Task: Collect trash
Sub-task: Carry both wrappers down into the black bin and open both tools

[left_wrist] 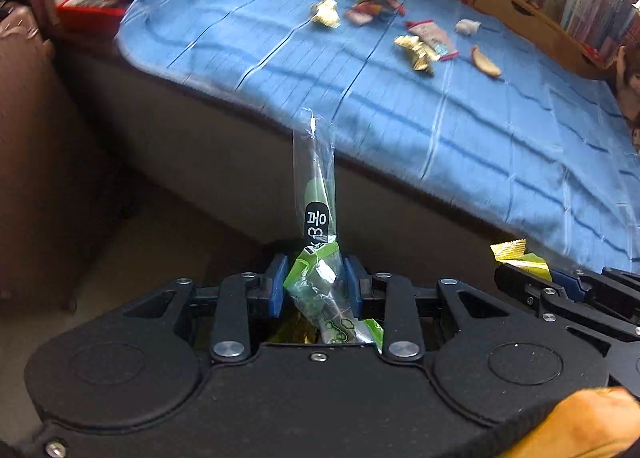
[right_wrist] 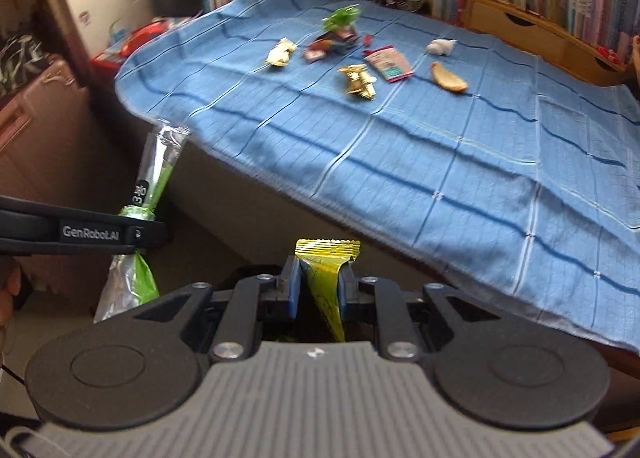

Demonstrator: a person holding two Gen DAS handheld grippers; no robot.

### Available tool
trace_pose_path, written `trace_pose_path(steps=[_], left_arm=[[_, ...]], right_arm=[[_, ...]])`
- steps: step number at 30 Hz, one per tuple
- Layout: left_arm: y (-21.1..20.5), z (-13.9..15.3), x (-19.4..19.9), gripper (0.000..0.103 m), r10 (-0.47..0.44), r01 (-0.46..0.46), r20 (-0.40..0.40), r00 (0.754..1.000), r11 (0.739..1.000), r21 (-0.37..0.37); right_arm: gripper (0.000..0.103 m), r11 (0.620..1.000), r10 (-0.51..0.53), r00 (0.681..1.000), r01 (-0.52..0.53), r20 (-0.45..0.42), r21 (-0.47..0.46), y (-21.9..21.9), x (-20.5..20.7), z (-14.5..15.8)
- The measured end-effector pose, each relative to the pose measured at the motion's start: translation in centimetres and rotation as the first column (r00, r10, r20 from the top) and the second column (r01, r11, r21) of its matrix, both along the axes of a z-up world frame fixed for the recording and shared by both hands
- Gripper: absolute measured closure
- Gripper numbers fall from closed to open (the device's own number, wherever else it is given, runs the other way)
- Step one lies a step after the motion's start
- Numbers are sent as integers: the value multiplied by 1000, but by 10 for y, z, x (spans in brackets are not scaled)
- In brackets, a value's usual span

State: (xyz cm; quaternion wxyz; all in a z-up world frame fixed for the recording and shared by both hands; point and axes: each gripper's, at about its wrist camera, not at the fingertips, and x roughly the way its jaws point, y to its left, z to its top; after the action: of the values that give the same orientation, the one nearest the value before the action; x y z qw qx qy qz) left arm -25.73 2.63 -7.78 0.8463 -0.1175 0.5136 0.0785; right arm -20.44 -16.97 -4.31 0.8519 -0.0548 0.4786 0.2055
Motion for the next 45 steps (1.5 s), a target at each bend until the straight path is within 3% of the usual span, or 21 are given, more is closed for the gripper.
trace_pose_path(steps=[5,14,32,35,36,39,45], left_arm=[[11,-11,-26,74,80,-81,-48,996,996,-26],[11,-25,-46,74,75,-77,-97,992,997,-15],[10,-43,-27,73,50,-54,-152,987,998,-20],[12,-45,-24,72,57,-61,-152,987,998,-22],[13,-45,-23,67,59,-62,-149,987,998,-22],[15,-45,-21,59,70,-73,-138,988,997,-14],[21,-43,-16,52,93,-94,-129,987,996,-1]], right_arm=[[80,998,65,997,-64,-39,18,10,-16,-6],[80,992,127,990,-126,-55,23,19,-31,-13],[78,991,136,986,-136,-93,11,29,-23,-26],[70,990,139,986,-138,-93,10,31,-19,-28],[70,990,139,986,-138,-91,12,32,-18,-28],[56,991,135,987,-134,-92,21,33,-15,-29],[48,991,130,987,-127,-92,34,36,-11,-30]])
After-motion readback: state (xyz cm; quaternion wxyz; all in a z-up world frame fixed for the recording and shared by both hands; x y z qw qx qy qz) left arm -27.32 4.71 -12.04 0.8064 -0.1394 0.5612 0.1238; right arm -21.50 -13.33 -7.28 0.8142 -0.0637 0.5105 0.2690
